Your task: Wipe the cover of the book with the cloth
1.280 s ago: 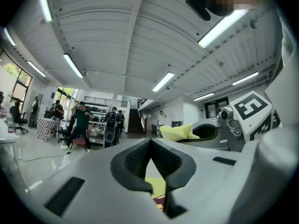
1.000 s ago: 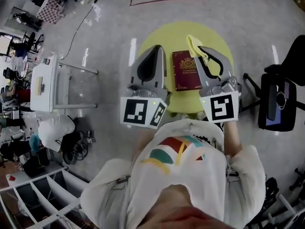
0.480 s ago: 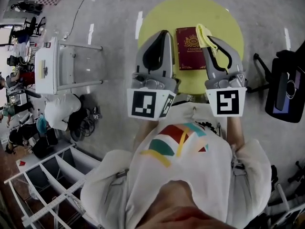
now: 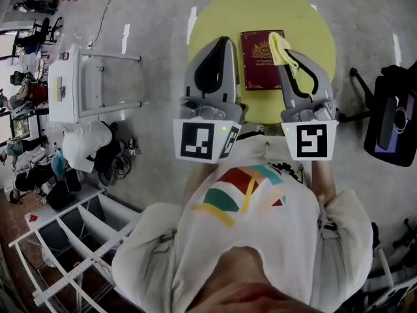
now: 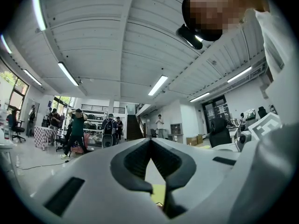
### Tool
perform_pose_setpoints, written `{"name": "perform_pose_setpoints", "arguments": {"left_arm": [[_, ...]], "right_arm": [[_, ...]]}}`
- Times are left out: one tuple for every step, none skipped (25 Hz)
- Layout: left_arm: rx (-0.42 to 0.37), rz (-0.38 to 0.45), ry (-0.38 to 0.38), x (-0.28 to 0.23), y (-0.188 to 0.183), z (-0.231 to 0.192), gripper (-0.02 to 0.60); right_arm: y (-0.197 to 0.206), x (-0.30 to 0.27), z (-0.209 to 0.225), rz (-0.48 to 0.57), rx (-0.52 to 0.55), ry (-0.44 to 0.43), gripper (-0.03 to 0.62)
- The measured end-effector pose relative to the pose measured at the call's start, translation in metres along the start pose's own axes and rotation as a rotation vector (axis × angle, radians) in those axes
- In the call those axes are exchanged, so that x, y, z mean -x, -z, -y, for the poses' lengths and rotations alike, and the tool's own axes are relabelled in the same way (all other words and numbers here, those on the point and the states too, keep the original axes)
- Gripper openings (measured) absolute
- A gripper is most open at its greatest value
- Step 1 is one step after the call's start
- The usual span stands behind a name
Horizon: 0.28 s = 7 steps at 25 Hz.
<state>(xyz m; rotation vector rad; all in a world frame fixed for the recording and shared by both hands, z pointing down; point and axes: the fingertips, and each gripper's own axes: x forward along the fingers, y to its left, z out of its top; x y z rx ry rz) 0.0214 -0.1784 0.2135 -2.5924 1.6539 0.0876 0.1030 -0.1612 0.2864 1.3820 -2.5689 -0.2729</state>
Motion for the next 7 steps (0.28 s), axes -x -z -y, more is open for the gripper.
{"name": "perform_pose_setpoints", "arguments": {"left_arm": [[0.0, 0.0, 0.001, 0.0001, 0.0001, 0.0, 0.015], [0.001, -0.001, 0.001, 0.0005, 0.0, -0.0005, 0.015], [0.003, -0.001, 0.001, 0.0008, -0.0004, -0.001, 0.015], [0.004, 0.0, 0.0, 0.001, -0.0009, -0.0015, 0.015], [0.004, 0.001, 0.0, 0.0009, -0.0013, -0.0016, 0.015], [0.005, 0.001, -0.001, 0.0007, -0.0017, -0.0016, 0.015], [0.005, 0.002, -0.001, 0.0005, -0.0021, -0.0016, 0.015]], "right_arm": [[0.0008, 0.0004, -0.0005, -0.005, 0.001, 0.0, 0.029], [0.0006, 0.0006, -0.0013, -0.006, 0.005, -0.001, 0.029], [-0.0002, 0.0008, -0.0019, -0.004, 0.012, -0.003, 0.029], [-0.001, 0.0011, -0.0021, -0.001, 0.018, -0.005, 0.029], [-0.0013, 0.0014, -0.002, 0.0, 0.023, -0.006, 0.029], [-0.0013, 0.0019, -0.0016, 0.001, 0.025, -0.007, 0.029], [-0.0012, 0.0024, -0.0012, 0.002, 0.027, -0.007, 0.029]]}}
